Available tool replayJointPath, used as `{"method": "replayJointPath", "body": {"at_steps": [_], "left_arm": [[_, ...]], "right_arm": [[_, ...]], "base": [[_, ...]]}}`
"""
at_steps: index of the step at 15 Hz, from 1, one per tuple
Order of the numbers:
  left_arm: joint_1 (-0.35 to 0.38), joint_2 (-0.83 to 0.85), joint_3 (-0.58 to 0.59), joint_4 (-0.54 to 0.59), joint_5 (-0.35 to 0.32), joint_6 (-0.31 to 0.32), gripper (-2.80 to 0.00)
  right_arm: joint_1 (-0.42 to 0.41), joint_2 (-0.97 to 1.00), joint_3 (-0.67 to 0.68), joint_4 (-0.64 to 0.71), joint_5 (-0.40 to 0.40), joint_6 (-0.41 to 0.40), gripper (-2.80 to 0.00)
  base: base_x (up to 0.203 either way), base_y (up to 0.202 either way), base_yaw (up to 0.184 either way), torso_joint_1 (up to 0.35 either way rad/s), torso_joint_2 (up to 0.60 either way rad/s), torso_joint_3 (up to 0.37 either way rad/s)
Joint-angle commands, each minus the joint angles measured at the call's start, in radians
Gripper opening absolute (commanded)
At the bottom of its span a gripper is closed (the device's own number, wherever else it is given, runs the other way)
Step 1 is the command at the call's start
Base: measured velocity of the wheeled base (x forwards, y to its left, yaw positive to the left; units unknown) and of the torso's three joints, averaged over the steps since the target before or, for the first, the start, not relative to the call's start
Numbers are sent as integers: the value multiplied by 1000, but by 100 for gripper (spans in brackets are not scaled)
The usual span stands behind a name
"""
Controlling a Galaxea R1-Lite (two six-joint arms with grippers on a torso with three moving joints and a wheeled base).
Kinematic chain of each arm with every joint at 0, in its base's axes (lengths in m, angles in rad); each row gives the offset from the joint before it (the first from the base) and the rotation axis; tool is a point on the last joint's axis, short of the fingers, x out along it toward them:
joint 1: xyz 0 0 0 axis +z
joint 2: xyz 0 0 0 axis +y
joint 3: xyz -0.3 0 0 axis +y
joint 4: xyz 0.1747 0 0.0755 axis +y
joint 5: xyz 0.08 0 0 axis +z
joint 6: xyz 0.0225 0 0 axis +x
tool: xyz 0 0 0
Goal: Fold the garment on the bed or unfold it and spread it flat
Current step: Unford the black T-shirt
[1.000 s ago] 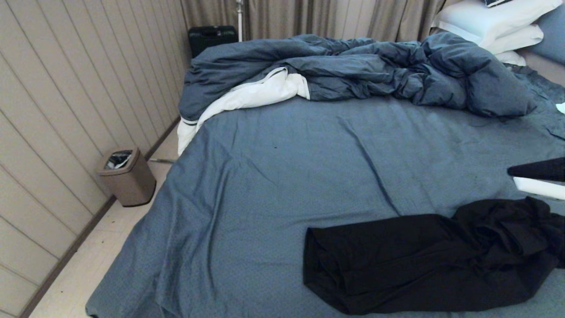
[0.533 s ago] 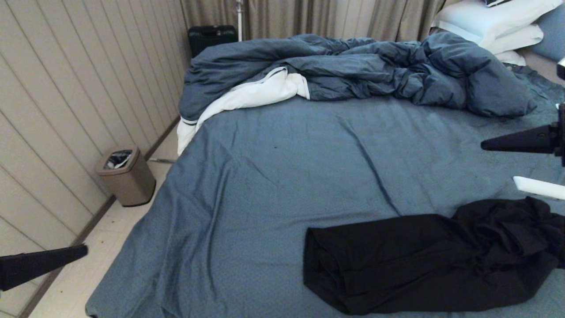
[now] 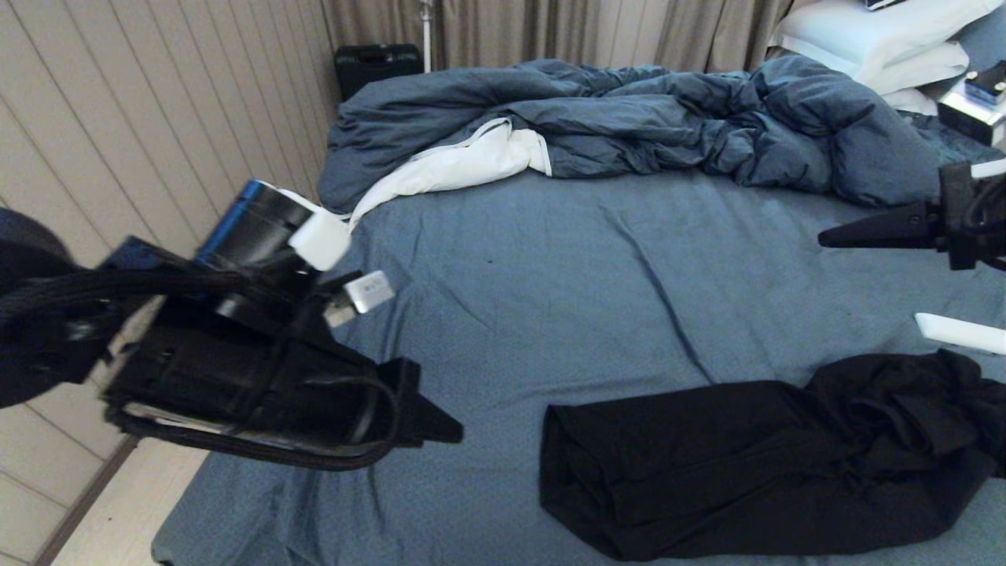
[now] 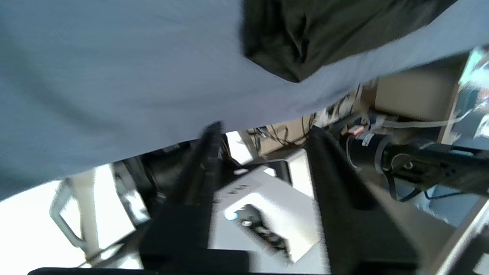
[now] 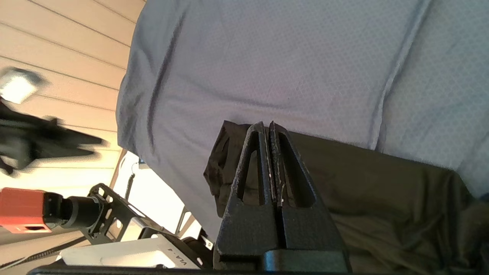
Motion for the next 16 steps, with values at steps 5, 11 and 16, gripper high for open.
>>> {"method": "replayJointPath", "body": {"at_steps": [5,11,16], "left_arm": [[-162,364,-222,18,159,-176,0],[-254,535,-417,71,202,-252,0],[-285,662,-534,87,314,-259,0]], "right_arm": [[-5,31,-12,-13,1,-2,-280],[-10,31,-13,-15,1,-2,-280],[-10,31,-15,-15,1,-2,-280]], "base": [[0,0,0,0,0,0],[0,0,0,0,0,0],[0,0,0,0,0,0]]}}
